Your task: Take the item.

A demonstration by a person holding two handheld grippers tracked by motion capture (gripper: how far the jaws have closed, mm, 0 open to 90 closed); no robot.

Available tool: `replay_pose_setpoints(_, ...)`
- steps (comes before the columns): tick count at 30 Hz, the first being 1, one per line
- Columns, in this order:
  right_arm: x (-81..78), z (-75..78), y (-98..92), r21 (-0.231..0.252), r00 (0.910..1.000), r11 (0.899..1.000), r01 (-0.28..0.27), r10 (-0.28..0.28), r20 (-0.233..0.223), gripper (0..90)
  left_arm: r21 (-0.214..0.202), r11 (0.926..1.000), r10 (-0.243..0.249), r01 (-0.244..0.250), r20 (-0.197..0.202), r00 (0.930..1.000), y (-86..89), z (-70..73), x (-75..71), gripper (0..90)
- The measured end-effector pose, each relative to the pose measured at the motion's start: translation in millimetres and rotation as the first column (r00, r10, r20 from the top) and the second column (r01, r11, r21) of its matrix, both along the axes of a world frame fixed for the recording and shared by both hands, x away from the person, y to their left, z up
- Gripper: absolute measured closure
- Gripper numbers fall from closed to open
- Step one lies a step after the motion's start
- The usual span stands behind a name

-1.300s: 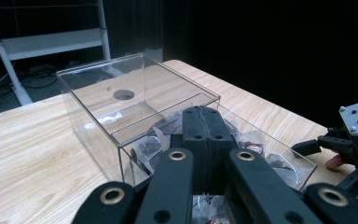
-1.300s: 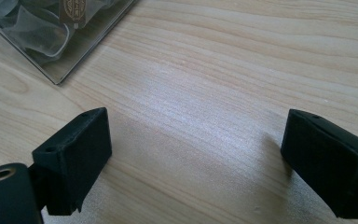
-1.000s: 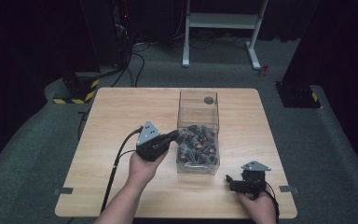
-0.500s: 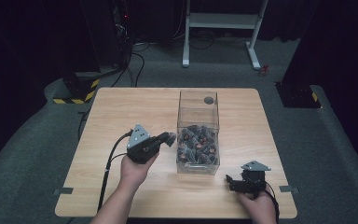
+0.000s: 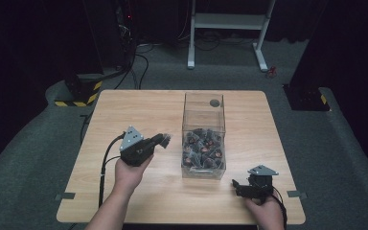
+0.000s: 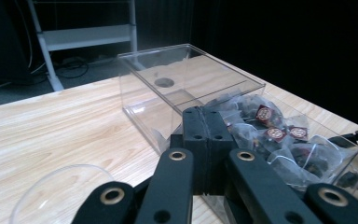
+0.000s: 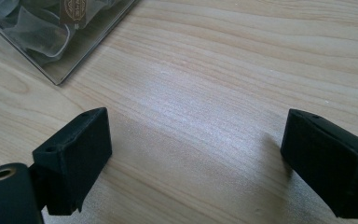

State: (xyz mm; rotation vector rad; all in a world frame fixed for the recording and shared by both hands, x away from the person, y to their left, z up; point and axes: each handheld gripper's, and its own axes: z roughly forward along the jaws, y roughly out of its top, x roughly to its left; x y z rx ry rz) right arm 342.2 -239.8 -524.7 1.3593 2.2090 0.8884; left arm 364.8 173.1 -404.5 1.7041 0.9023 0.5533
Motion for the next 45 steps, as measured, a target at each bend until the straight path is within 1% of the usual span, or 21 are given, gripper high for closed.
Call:
replay_pose_setpoints(9, 0.0, 0.0, 0.0, 0.0, 1.0, 1.0, 0.0, 0.0, 0.0, 8.4, 0.004, 0.9994, 0.034, -0.034, 0.001, 0.9994, 13.9, 2.3, 1.9, 90.0)
replay_pose_setpoints(18, 0.0, 0.0, 0.0, 0.0, 1.0, 1.0, 0.0, 0.0, 0.0, 8.4, 0.006, 0.9966, 0.082, -0.082, -0.001, 0.9966, 32.6, 3.7, 6.4, 90.0)
replay_pose_setpoints(22, 0.1, -0.1, 0.0, -0.001, 1.0, 1.0, 0.0, 0.0, 0.001, 8.4, 0.01, 0.9956, 0.093, -0.093, -0.003, 0.9957, 36.8, 3.3, 8.7, 90.0)
replay_pose_setpoints(24, 0.0, 0.0, 0.0, 0.0, 1.0, 1.0, 0.0, 0.0, 0.0, 8.4, 0.004, 0.9948, 0.101, -0.101, -0.008, 0.9948, 39.1, 2.7, 10.4, 90.0)
replay_pose_setpoints(32, 0.0, 0.0, 0.0, 0.0, 1.0, 1.0, 0.0, 0.0, 0.0, 8.4, 0.016, 0.9929, 0.118, -0.118, -0.016, 0.9929, 43.0, 0.5, 14.6, 90.0)
replay_pose_setpoints(42, 0.0, 0.0, 0.0, 0.0, 1.0, 1.0, 0.0, 0.0, 0.0, 8.4, 0.032, 0.9889, 0.147, -0.145, -0.05, 0.9879, 47.4, -8.4, 27.1, 89.9)
replay_pose_setpoints(45, 0.0, 0.0, 0.0, 0.0, 1.0, 1.0, 0.0, 0.0, 0.0, 8.4, 0.035, 0.9886, 0.148, -0.147, -0.055, 0.9874, 47.5, -10.1, 28.8, 89.9)
